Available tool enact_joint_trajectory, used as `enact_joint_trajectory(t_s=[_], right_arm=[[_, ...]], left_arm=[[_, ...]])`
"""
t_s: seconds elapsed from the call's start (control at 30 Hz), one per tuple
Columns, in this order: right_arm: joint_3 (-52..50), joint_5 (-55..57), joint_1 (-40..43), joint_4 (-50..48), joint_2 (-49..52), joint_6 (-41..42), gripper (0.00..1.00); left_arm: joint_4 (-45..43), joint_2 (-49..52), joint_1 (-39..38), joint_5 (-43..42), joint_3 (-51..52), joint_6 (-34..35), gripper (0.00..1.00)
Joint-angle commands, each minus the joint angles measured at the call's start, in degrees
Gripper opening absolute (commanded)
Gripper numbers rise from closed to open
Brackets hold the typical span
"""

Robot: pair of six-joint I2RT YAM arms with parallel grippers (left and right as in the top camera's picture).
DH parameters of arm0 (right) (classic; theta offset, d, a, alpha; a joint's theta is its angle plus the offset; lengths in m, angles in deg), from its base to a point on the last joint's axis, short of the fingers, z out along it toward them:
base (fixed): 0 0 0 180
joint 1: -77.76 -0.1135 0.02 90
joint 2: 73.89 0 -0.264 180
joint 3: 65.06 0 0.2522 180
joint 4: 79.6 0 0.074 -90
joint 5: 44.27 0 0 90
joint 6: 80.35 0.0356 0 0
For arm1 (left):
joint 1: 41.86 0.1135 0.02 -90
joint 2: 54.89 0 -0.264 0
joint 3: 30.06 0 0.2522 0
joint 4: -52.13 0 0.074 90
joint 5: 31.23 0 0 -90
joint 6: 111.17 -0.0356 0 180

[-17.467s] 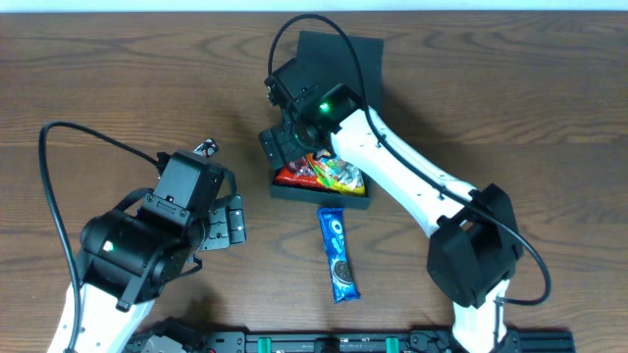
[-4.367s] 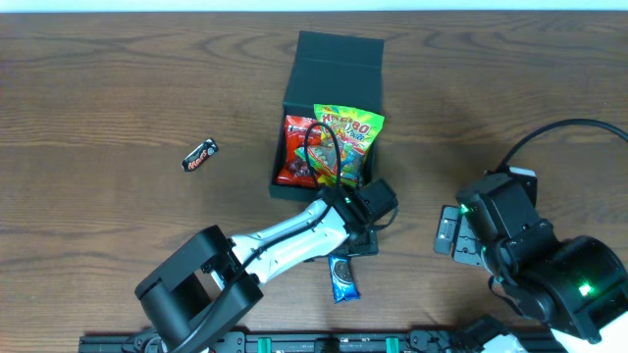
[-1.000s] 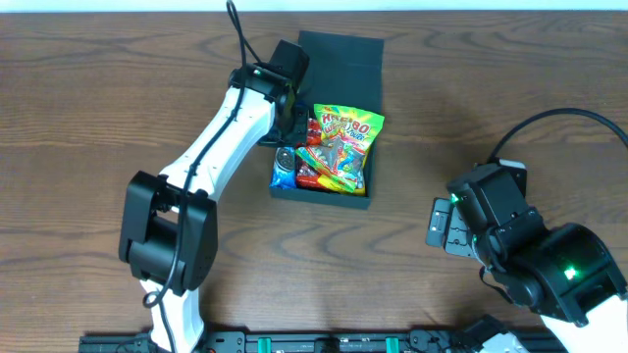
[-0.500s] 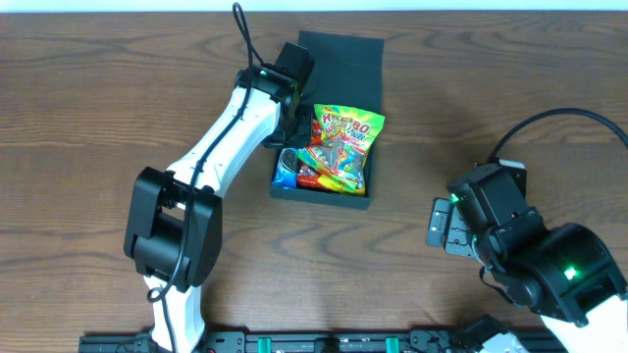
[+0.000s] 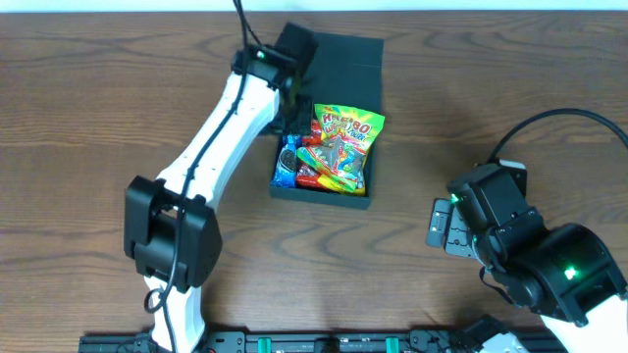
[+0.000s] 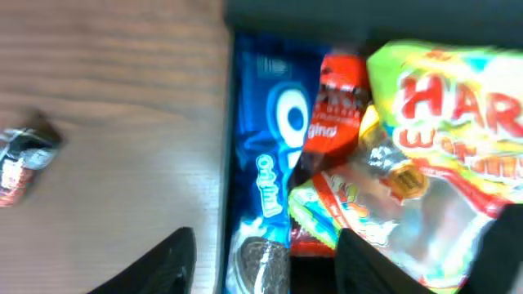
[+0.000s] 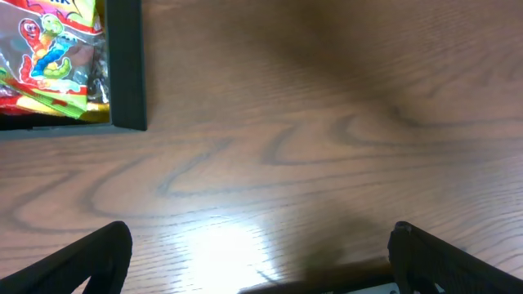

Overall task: Pack container
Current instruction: 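Release the Oreo pack and move the left gripper to the Mars bar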

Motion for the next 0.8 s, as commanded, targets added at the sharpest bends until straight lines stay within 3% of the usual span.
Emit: enact_joint_trajectory(t_s=[0.0, 0.1, 0.33, 0.6, 0.77], right_arm=[[-0.4, 0.3, -0.2, 0.2, 0.0, 1.0, 0.99], [-0.4, 0.3, -0.2, 0.3, 0.0, 1.0, 0.99], [-0.4, 0.3, -0.2, 0.3, 0.0, 1.0, 0.99], [-0.4, 0.7, -0.2, 0.3, 0.0, 1.0, 0.99], [-0.4, 0.7, -0.2, 0.2, 0.0, 1.0, 0.99]], left_arm=[[6.0, -2.9, 0.5, 8.2, -5.6, -0.6, 0.69], [11.7, -5.0, 2.0, 12.4, -6.0, -0.9, 0.79], [19.2, -5.9, 11.1, 10.6, -2.3, 0.4, 0.81], [13.3, -12.3, 15.4, 12.5, 14.4, -3.2, 0.75], [3.0, -20.3, 15.5, 13.1, 26.5, -11.6, 0.87]])
